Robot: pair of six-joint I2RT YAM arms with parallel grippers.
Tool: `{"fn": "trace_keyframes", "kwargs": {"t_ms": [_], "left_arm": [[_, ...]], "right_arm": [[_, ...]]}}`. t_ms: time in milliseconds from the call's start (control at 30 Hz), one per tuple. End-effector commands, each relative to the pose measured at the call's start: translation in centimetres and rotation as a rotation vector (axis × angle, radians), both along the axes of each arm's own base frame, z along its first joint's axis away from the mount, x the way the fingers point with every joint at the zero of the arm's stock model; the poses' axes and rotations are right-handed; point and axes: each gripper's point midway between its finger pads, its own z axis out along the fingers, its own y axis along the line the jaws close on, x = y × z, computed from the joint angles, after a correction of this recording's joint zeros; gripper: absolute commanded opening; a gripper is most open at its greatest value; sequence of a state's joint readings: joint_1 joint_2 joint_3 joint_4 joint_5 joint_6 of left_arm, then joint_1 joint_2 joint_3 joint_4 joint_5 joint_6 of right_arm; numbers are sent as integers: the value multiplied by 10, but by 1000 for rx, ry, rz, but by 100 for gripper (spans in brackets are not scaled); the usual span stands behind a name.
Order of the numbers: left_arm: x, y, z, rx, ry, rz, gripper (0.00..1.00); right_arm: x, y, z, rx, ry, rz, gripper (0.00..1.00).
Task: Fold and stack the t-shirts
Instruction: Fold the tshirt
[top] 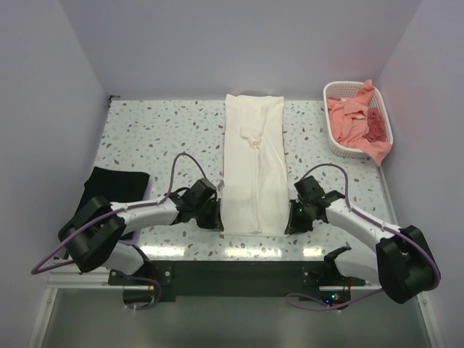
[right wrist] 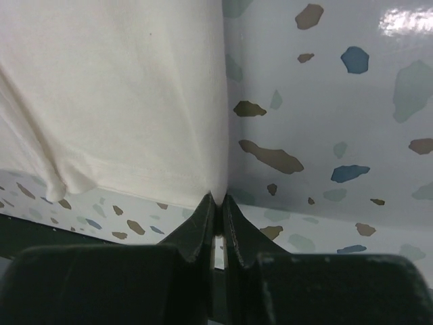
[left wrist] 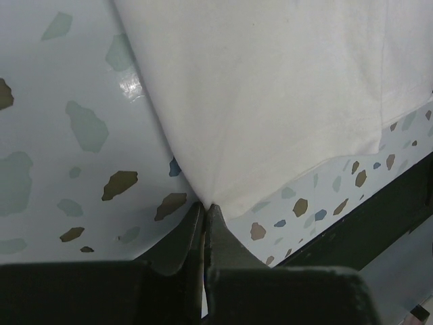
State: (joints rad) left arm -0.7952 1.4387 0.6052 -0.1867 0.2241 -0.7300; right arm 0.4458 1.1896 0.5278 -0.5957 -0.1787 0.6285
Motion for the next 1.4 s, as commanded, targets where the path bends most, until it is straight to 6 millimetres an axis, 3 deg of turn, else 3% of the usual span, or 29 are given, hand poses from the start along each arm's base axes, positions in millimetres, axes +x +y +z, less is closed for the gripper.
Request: {"fn": "trace_keyframes", "kwargs": {"t_ms": [0,367,567,800,933,1033,1100,1133,1167,1200,1267,1300,1367], "left_arm": [[-6,12,-1,26,7,15,0],[-16,15,-1,-2,33,25,0],[-18,15,3,-16,30,20,1],[-13,15,19,-14,-11,9,13],[-14,15,19,-24,-10,12,19],[-14,15,20,-26,-12,12,23],[-14,14,21,-29,-13,11,25],[-13,13,22,-31,-15,12,25],[-12,13,23,-29,-19,10,26],[-11,13,25,-29,-24,8,26],[-9,13,26,-21,-31,8,26],[-8,13,26,-20,-36,7,26],[-7,13,26,-20,-37,8,26]], "right_arm": [[-19,-8,-1,-7,60,-2,0],[-24,7,7,116,51,13,0],[-20,11,18,155,-11,10,31],[-2,1,53,120,-169,-18,34],[37,11,83,137,-309,-33,34],[77,31,104,156,-403,-30,34],[111,41,113,104,-467,-42,34],[118,50,113,74,-484,-14,34],[138,51,125,22,-547,-37,34],[146,58,108,-32,-524,-8,34],[168,67,113,-67,-544,-9,33],[172,72,93,-110,-503,12,32],[187,78,92,-141,-524,8,32]]}}
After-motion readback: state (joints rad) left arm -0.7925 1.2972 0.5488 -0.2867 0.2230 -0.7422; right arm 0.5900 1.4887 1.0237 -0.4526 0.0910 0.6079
